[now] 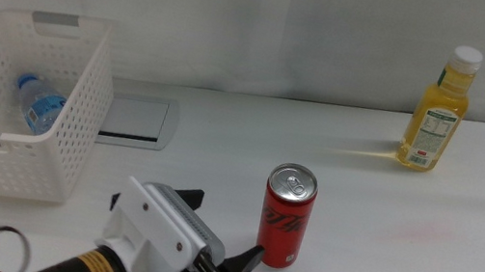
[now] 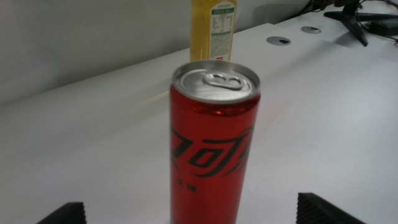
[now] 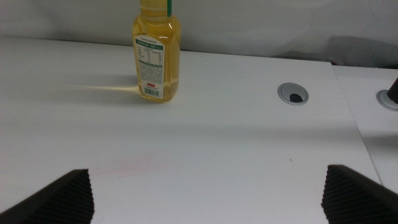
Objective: Use arms to grab the bottles and put them into the dustbin to the left of the table.
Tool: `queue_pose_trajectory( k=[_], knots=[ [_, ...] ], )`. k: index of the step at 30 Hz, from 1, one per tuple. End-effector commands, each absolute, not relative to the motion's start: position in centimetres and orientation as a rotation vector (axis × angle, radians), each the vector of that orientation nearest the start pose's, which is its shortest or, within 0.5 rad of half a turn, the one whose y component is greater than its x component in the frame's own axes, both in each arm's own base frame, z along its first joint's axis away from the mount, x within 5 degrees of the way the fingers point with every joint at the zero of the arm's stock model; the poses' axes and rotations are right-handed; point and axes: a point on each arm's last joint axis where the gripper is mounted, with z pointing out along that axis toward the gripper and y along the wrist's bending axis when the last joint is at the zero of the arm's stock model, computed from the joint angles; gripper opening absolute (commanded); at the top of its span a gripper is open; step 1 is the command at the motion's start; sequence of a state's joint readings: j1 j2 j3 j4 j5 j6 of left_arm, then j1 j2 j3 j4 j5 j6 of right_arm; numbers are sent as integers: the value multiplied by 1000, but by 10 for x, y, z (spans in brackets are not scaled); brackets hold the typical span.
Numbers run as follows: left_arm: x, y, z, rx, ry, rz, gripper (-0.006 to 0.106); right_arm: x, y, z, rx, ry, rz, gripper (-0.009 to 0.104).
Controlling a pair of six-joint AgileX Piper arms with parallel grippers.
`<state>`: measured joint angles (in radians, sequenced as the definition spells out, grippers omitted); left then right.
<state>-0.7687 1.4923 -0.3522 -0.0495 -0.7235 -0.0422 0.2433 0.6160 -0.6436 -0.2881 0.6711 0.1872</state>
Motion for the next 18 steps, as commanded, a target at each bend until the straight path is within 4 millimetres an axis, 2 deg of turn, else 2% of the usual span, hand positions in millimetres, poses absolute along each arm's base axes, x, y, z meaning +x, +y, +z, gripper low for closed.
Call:
queue_pose_trajectory(
  k=[1,5,11,18],
  knots=[
    [180,-175,161,620,1794,-589,87,116,11,326,-191,2065,-72,103],
    [183,-185,144,651,1740,-645,87,116,11,326,-191,2063,-71,103],
    [194,-196,123,630,1757,-667,87,116,11,326,-191,2063,-71,103],
    [217,-219,127,613,1711,-682,87,116,12,326,-192,2061,-71,103]
  ],
)
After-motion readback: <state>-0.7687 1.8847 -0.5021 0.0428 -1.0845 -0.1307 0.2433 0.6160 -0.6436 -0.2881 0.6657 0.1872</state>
